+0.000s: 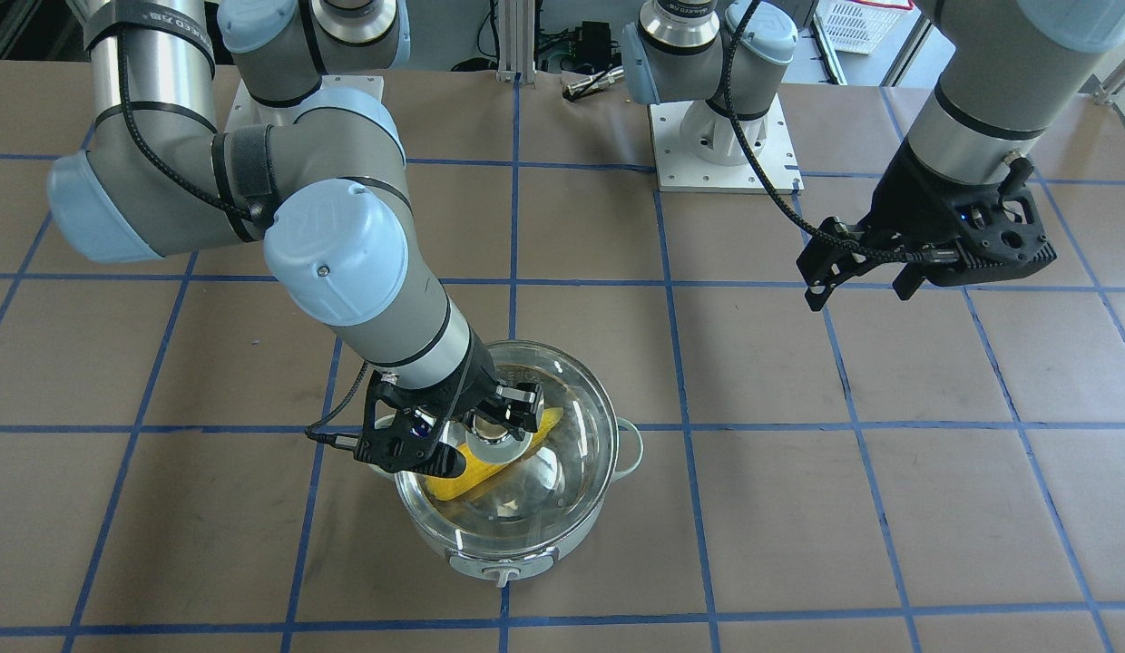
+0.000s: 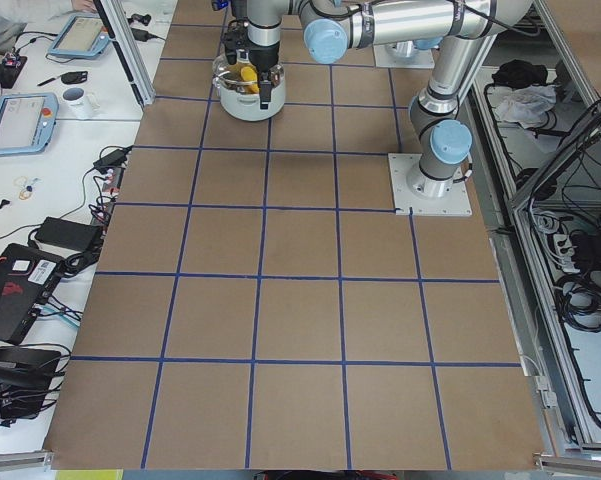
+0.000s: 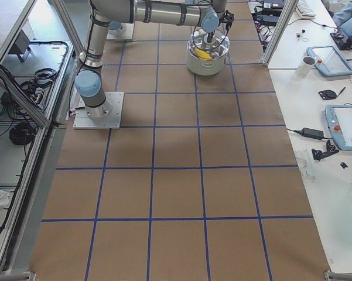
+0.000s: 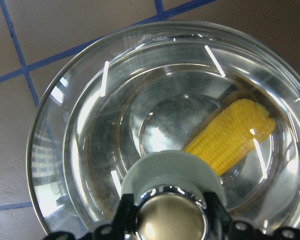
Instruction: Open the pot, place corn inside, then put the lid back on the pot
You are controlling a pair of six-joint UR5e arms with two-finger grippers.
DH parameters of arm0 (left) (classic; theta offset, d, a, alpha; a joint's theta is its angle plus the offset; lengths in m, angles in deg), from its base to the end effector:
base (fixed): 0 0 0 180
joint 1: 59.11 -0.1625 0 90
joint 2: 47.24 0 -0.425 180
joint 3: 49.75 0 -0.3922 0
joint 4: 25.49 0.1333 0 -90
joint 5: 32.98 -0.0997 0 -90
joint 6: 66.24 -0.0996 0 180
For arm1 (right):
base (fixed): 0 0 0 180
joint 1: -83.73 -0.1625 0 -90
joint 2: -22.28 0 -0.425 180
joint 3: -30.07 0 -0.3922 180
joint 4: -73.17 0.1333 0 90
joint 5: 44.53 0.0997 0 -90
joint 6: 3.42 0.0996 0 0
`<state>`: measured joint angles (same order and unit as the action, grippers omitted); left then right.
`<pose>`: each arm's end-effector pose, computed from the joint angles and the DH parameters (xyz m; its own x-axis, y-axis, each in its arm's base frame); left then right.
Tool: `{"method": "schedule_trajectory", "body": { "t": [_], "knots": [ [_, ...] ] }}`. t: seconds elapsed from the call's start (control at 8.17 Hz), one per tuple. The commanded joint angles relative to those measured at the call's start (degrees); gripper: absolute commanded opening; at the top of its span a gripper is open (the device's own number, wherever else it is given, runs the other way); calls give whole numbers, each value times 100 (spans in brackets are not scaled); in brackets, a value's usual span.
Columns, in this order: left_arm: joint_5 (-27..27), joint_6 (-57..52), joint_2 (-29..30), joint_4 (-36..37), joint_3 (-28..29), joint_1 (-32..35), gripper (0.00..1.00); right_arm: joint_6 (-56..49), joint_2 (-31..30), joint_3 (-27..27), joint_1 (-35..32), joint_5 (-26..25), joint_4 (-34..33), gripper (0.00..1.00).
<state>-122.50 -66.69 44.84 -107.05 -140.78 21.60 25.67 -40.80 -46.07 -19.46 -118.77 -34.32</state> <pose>-0.0491 -0.5305 0.4760 -0.9882 -0.1529 0.0076 -0.1530 0.9838 -0.0930 0.3116 -0.6267 0.3650 -0.9252 0.2622 -0.2742 0.2544 0.9650 0.0642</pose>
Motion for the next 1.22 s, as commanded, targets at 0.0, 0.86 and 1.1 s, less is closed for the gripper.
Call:
{"method": "schedule_trajectory", "body": {
  "t": [0.0, 0.86, 1.1],
  "knots": [
    [609, 124, -23, 26, 7, 24, 100, 9, 6, -15, 0, -72, 44, 8],
    [243, 124, -50, -53, -19, 428, 100, 229, -11, -33, -79, 7, 175, 7],
    [251, 124, -32, -53, -54, 516, 100, 211, -3, -77, -79, -19, 202, 7]
  ]
}}
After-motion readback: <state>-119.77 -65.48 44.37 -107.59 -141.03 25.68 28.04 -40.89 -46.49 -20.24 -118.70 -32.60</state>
